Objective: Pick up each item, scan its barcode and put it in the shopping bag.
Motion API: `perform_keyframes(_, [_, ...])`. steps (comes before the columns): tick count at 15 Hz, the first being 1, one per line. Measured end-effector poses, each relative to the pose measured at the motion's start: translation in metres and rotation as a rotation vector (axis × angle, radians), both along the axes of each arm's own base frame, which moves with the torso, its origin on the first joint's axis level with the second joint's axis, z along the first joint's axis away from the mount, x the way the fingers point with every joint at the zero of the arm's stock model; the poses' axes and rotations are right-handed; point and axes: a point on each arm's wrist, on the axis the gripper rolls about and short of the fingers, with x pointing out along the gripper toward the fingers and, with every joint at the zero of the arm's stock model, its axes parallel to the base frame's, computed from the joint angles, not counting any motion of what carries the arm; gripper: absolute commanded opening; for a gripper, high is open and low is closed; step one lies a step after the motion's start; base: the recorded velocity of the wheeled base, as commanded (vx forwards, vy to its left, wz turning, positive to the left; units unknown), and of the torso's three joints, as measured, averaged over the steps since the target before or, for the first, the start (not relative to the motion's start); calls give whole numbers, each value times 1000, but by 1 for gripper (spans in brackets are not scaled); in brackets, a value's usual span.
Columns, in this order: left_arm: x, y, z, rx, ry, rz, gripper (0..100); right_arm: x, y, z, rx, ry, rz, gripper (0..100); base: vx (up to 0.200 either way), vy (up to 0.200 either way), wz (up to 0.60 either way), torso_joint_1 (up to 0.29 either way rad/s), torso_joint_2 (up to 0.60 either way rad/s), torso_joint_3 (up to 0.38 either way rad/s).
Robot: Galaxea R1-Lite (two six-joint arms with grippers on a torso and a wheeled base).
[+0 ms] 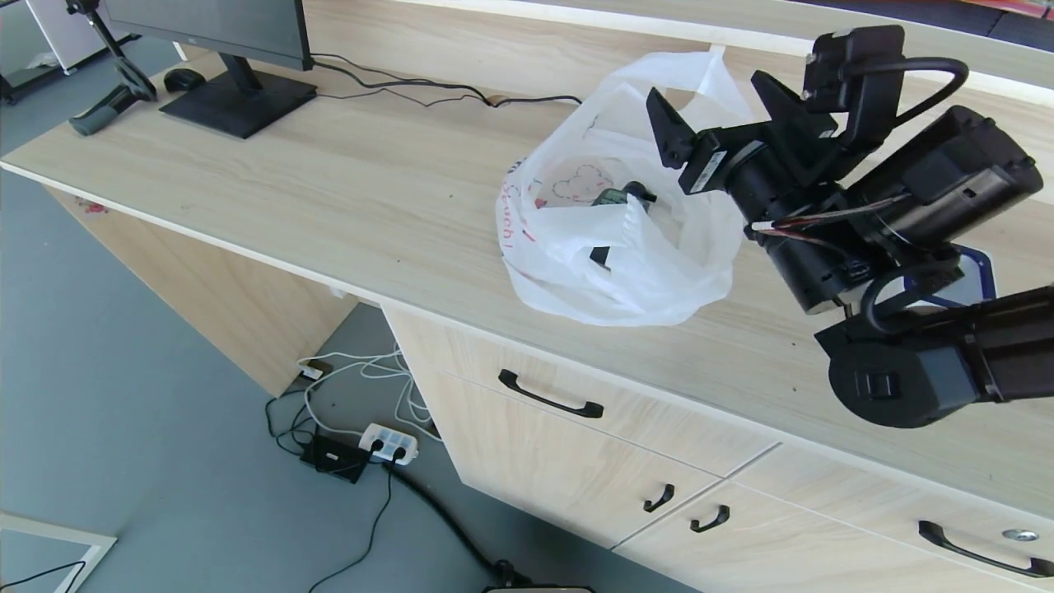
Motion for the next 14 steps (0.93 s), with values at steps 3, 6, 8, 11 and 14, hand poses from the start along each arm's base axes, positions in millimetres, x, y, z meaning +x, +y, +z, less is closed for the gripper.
perform_keyframes(3, [0,0,0,0,0,0,100,-41,-18,-50,-70,163,-1,100,0,0,0,0,0,0])
perform_keyframes(6, [0,0,0,0,0,0,100,-91,-45,-89,-121,285,6,100,0,0,0,0,0,0])
perform_keyframes(8, [0,0,0,0,0,0,100,-113,-58,-94,-117,302,13,100,0,0,0,0,0,0])
perform_keyframes(11, [0,0,0,0,0,0,100,-127,-66,-92,-90,302,26,100,0,0,-400,3,3,2])
perform_keyframes(14, [0,0,0,0,0,0,100,-133,-70,-89,-77,287,28,100,0,0,-600,-2,-1,2])
